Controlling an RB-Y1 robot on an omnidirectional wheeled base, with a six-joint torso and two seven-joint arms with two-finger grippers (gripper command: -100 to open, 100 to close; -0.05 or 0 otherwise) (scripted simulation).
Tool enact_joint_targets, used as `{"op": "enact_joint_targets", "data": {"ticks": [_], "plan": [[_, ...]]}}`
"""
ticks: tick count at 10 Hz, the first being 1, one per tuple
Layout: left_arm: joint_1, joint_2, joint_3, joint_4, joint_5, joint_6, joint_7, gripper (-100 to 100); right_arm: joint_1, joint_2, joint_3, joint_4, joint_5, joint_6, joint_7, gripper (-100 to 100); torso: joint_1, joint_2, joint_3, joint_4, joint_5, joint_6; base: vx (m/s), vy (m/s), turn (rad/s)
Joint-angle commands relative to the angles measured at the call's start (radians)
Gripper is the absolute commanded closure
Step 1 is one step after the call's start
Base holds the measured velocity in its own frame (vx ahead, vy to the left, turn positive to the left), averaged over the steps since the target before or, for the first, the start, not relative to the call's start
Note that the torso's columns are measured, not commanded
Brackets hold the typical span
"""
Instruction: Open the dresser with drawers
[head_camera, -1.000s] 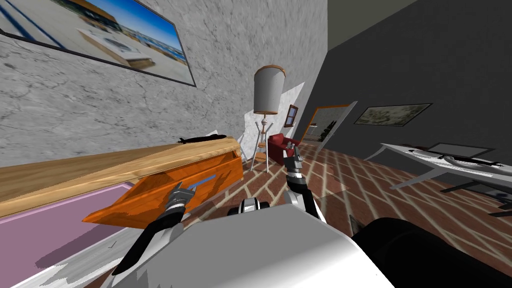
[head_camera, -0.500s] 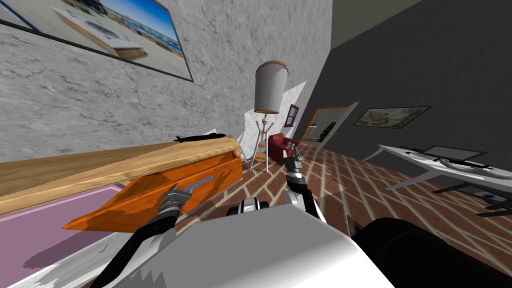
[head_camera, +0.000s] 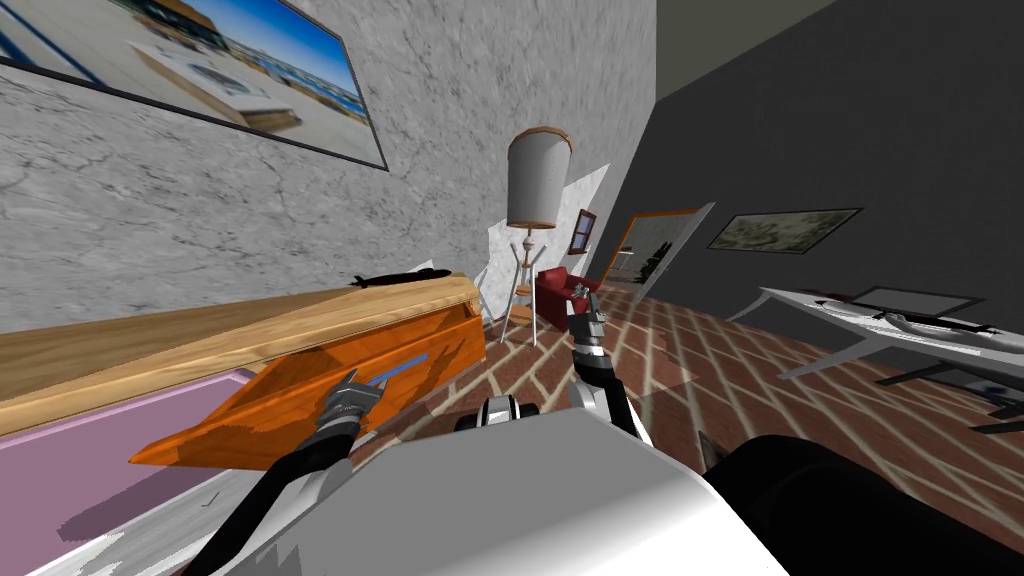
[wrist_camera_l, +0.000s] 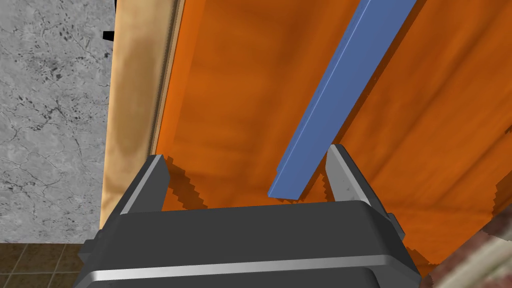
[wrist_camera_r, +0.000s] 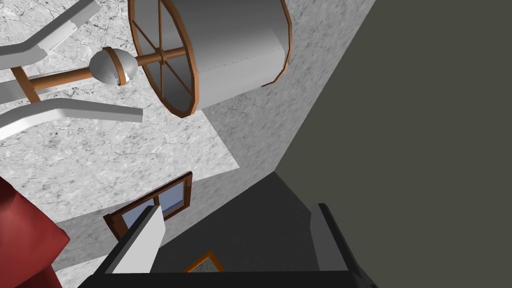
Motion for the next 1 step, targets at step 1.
{"op": "enact_joint_targets", "data": {"ticks": [1], "plan": [[0.001, 0.000, 0.000, 0.001, 0.000, 0.001, 0.000, 0, 0.000, 0.000, 0.000, 0.000, 0.000, 0.000, 0.000, 0, 0.001, -0.001, 0.000, 0.000, 0.001, 0.000, 0.000, 0.000, 0.000]]}}
